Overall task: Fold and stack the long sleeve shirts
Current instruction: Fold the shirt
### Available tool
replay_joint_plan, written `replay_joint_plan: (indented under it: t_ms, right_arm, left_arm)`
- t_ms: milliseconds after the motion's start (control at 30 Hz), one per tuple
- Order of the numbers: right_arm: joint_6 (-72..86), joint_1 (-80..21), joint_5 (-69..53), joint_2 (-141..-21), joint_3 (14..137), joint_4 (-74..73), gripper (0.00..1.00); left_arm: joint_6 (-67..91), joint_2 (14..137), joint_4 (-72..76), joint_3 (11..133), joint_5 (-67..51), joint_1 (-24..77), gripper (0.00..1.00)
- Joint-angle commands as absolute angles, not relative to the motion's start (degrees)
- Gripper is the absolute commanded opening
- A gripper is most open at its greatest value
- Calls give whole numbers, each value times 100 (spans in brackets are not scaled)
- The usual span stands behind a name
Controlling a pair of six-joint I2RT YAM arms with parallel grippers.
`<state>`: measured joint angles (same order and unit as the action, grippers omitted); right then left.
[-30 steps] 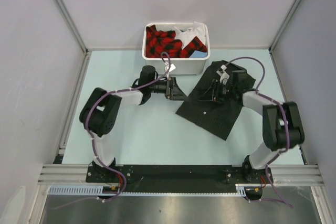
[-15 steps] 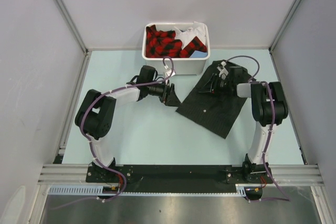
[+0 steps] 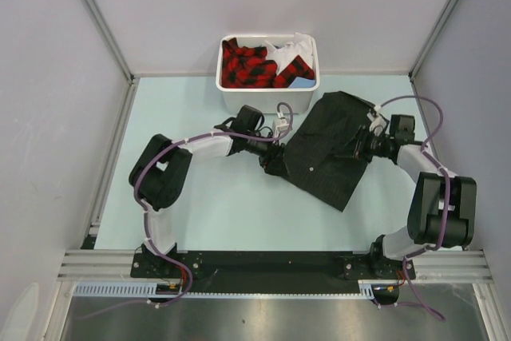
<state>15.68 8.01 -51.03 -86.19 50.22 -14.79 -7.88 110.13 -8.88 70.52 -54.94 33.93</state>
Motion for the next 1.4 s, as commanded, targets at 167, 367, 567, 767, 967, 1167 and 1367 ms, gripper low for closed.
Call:
replay_joint_plan:
  t_ms: [167,367,567,767,967,1167,1367]
  right_arm:
    - [2170,483,-4299,-8964,4219,-318,9]
    - [2319,510,-3893,-9474,4333,369,9]
    - [2531,553,-3929,-9966,4649,589,10]
    - [2996,641,-4043,-10221,4887,940,12]
    - [3647,615,-3999,-10652,5001,1406,15]
    - [3788,624,-3754,-10951,5089,1214,15]
    - [3299,940,-3866,-10767,5264,644,29]
  left_arm:
    - [-1248,11302,-905,7462,-5291,3516,75]
    - [-1090,11627,-940,7725,-5150,3560,75]
    - [-993,11988,-958,7927,-4879,3586,75]
    - [-1011,12278,-1151,8033,-4694,3595,75]
    - [-1107,12357,-1266,8033,-4685,3603,75]
    - [-1230,12331,-1380,8051,-4623,3621,75]
    - [-1379,12366,-1687,7963,-4649,3639,74]
